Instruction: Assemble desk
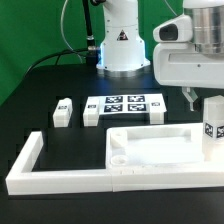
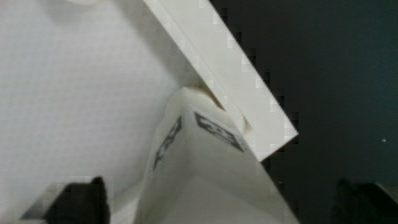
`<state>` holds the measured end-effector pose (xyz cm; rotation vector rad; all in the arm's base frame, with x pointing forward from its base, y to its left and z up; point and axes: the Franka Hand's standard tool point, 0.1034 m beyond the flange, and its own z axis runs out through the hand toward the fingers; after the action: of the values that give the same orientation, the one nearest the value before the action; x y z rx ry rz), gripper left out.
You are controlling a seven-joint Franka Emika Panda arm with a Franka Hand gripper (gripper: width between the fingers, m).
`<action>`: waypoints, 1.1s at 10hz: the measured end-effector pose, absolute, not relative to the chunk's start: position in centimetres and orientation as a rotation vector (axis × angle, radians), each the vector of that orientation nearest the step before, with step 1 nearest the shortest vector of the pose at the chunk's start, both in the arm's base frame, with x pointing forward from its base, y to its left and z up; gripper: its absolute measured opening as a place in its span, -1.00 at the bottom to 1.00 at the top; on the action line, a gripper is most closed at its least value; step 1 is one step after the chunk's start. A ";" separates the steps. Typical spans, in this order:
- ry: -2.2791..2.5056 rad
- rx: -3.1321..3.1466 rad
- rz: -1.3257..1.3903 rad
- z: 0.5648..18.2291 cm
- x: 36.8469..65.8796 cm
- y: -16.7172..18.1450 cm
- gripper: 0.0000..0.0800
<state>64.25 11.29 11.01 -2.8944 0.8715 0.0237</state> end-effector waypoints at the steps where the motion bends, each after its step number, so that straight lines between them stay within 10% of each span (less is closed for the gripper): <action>1: 0.791 -2.917 0.019 11.0 64.2 11.3 0.60; 7: -0.139 -3.092 -0.076 10.9 64.6 11.2 0.62; 11: 0.162 -3.081 -0.067 10.9 64.6 11.2 -0.28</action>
Offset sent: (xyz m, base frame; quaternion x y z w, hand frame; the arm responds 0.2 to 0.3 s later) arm 0.0089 -0.0112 -0.0025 -0.0785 0.0675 -0.4742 0.8743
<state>64.62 11.20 10.93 -3.0811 0.1617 -0.0665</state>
